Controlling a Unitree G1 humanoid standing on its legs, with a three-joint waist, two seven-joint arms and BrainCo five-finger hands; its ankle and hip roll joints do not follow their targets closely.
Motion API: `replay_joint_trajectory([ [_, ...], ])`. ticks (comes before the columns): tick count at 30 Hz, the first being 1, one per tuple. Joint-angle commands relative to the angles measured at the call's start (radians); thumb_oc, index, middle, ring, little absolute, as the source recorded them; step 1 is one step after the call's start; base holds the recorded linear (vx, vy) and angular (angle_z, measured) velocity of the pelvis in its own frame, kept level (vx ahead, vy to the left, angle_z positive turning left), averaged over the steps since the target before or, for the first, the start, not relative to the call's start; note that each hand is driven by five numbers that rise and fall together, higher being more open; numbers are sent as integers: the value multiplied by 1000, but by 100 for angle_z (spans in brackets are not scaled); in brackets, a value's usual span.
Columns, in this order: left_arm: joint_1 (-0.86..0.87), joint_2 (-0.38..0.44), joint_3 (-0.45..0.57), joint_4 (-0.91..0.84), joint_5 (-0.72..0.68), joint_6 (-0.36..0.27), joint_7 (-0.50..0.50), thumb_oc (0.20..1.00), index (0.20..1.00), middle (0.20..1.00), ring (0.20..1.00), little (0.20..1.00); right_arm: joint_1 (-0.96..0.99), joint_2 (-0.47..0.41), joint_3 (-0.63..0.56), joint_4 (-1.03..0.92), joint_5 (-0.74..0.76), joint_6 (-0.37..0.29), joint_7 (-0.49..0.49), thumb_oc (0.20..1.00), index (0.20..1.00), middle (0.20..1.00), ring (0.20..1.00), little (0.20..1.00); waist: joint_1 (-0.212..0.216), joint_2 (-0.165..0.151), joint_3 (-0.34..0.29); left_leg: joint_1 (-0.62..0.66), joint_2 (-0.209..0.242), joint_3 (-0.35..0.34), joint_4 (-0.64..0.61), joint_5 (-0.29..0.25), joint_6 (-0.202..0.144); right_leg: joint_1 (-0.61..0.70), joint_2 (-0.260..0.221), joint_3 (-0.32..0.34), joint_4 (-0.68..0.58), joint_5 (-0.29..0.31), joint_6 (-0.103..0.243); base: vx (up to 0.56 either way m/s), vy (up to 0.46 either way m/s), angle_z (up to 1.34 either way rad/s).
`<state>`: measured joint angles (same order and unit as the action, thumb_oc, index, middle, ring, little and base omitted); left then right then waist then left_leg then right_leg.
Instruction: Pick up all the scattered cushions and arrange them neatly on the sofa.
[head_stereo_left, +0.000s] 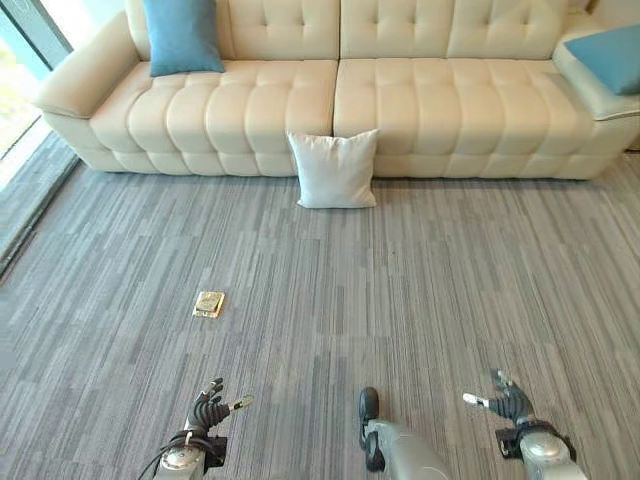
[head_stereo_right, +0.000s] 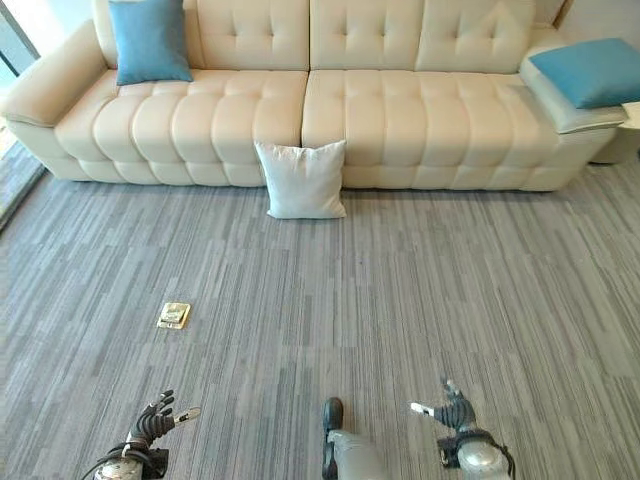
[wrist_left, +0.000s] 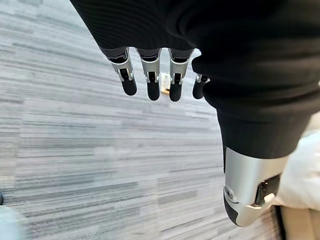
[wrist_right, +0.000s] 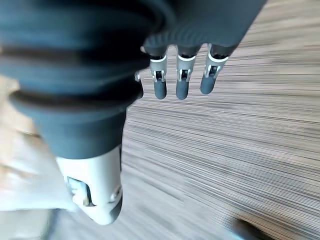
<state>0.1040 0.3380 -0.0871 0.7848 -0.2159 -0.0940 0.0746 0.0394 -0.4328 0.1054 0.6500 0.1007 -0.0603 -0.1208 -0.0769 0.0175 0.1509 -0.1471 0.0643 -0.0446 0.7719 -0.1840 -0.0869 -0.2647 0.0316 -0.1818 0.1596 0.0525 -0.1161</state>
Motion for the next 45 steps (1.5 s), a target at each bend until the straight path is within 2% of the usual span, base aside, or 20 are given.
replay_joint_trajectory([
  [1, -48, 59, -8, -45, -1, -31, -9, 1000, 1000, 1000, 1000, 1000, -6, -42, -12, -28, 41, -15, -14, 1000, 1000, 1000, 1000, 1000, -9, -39, 35, 78, 18, 139, -190, 157, 47, 49, -47, 57, -14, -99, 133, 357, -86, -29],
  [5, -57, 60, -25, -48, 7, -31, -16, 1000, 1000, 1000, 1000, 1000, -14, -49, -30, -4, 47, -13, -25, 1000, 1000, 1000, 1000, 1000, 16, -59, 60, -95, 10, 204, -341, 63, 67, 138, -81, 65, -37, -138, 160, 329, 23, -19],
  [11, -69, 68, -38, -47, 23, -28, -3, 1000, 1000, 1000, 1000, 1000, -18, -38, -27, 38, 36, -8, -53, 1000, 1000, 1000, 1000, 1000, 61, -48, 57, -235, 22, 152, -729, 258, 2, 298, -62, 114, -96, -210, 181, 435, 128, -26],
  [15, -59, 73, -41, -50, 37, -24, -7, 1000, 1000, 1000, 1000, 1000, -1, -25, -39, 39, 17, 4, -40, 1000, 1000, 1000, 1000, 1000, 80, -49, 27, -251, 46, 160, -748, 305, -3, 391, -87, 166, -89, -248, 202, 539, 279, -17],
  [17, -58, 76, -39, -50, 46, -20, -10, 1000, 1000, 1000, 1000, 1000, 13, -11, -46, 34, 4, 6, -32, 1000, 1000, 1000, 1000, 1000, 82, -56, 14, -272, 40, 168, -658, 336, 2, 420, -119, 165, -71, -241, 217, 536, 333, -48],
  [19, -60, 81, -40, -47, 53, -20, -10, 1000, 1000, 1000, 1000, 1000, 14, -3, -46, 34, 4, 5, -29, 1000, 1000, 1000, 1000, 1000, 83, -66, 2, -274, 34, 172, -625, 323, 10, 409, -140, 168, -48, -211, 227, 393, 267, -35],
  [20, -66, 100, -35, -60, 57, -20, -12, 1000, 1000, 1000, 1000, 1000, 12, 15, -37, 25, 4, 2, -21, 1000, 1000, 1000, 1000, 1000, 82, -93, -7, -251, 11, 190, -583, 273, 33, 374, -186, 174, 46, -103, 249, 389, 294, -26],
  [23, -64, 135, -19, -92, 53, -20, -5, 1000, 1000, 1000, 1000, 1000, -13, 28, -8, 4, -5, 5, -15, 1000, 1000, 1000, 1000, 1000, 90, -105, 8, -194, -2, 222, -549, 188, 84, 275, -254, 157, 232, 78, 250, 376, 332, -20],
  [25, -55, 142, -9, -97, 49, -18, 5, 1000, 1000, 1000, 1000, 1000, -32, 38, 18, -7, -16, 8, -13, 1000, 1000, 1000, 1000, 1000, 97, -94, 24, -126, -1, 236, -550, 140, 106, 219, -289, 114, 270, 97, 234, 405, 327, -15],
  [27, -63, 131, -5, -74, 45, -17, 5, 1000, 1000, 1000, 1000, 1000, -47, 30, 27, -6, -13, 8, -9, 1000, 1000, 1000, 1000, 1000, 67, -76, 39, -22, -32, 200, -613, 116, 115, 99, -173, 124, 260, -31, 215, 529, 279, -12],
  [29, -74, 123, -9, -58, 43, -16, 5, 1000, 1000, 1000, 1000, 1000, -57, 24, 32, -6, -4, 5, -12, 1000, 1000, 1000, 1000, 1000, 47, -75, 54, 37, -55, 187, -638, 90, 116, 50, -124, 101, 182, -76, 215, 386, 117, 23],
  [31, -79, 113, -11, -48, 36, -15, 5, 1000, 1000, 1000, 1000, 1000, -62, 22, 36, -2, 2, 5, -14, 1000, 1000, 1000, 1000, 1000, 34, -79, 61, 81, -73, 179, -662, 77, 117, 17, -99, 86, 113, -64, 223, 284, 54, 32],
  [33, -97, 91, -14, -23, 39, -13, 5, 1000, 1000, 1000, 1000, 1000, -67, 14, 41, 9, 5, 9, -16, 1000, 1000, 1000, 1000, 1000, 3, -84, 74, 179, -119, 133, -701, 34, 112, -49, -62, 54, -76, -9, 256, 560, 26, 65],
  [35, -101, 83, -17, -20, 46, -17, 0, 1000, 1000, 1000, 1000, 1000, -64, 10, 41, 3, 0, 9, -12, 1000, 1000, 1000, 1000, 1000, -8, -85, 71, 218, -130, 113, -706, 9, 100, -84, -67, 13, -147, 15, 267, 631, -49, 62],
  [39, -86, 74, -40, -25, 70, -21, -20, 1000, 1000, 1000, 1000, 1000, -31, 3, 32, -19, 11, 6, 6, 1000, 1000, 1000, 1000, 1000, -40, -71, 49, 323, -115, 61, -705, -43, 73, -85, -88, 43, -116, 59, 256, 575, -156, 55],
  [40, -82, 60, -52, -2, 75, -22, -24, 1000, 1000, 1000, 1000, 1000, -22, -4, 34, -17, 8, 2, 13, 1000, 1000, 1000, 1000, 1000, -54, -44, 29, 341, -73, 67, -653, -23, 33, -68, -84, 27, -69, 49, 233, 301, -135, 56],
  [41, -82, 60, -52, -2, 75, -22, -24, 1000, 1000, 1000, 1000, 1000, -23, -3, 35, -17, 8, 2, 13, 1000, 1000, 1000, 1000, 1000, -56, -47, 27, 338, -76, 65, -654, -20, 33, -70, -88, 26, -70, 51, 234, 454, -224, 49],
  [42, -85, 54, -58, 0, 73, -21, -26, 1000, 1000, 1000, 1000, 1000, -18, -2, 30, -27, 9, -1, 14, 1000, 1000, 1000, 1000, 1000, -61, -37, 28, 318, -42, 89, -580, 36, -3, -50, -85, 18, -57, 39, 221, 327, -243, 58],
  [43, -86, 53, -73, -21, 64, -20, -35, 1000, 1000, 1000, 1000, 1000, -22, -15, 33, -34, 20, -5, 12, 1000, 1000, 1000, 1000, 1000, -56, -46, 40, 192, 9, 121, -320, 145, -9, -3, -89, 16, -53, 5, 182, 328, -243, 39],
  [45, -88, 52, -76, -21, 56, -22, -35, 1000, 1000, 1000, 1000, 1000, -28, -22, 37, -31, 28, -7, 8, 1000, 1000, 1000, 1000, 1000, -54, -54, 39, 156, 9, 127, -265, 169, -2, 9, -83, 24, -57, -5, 168, 247, -175, 29],
])
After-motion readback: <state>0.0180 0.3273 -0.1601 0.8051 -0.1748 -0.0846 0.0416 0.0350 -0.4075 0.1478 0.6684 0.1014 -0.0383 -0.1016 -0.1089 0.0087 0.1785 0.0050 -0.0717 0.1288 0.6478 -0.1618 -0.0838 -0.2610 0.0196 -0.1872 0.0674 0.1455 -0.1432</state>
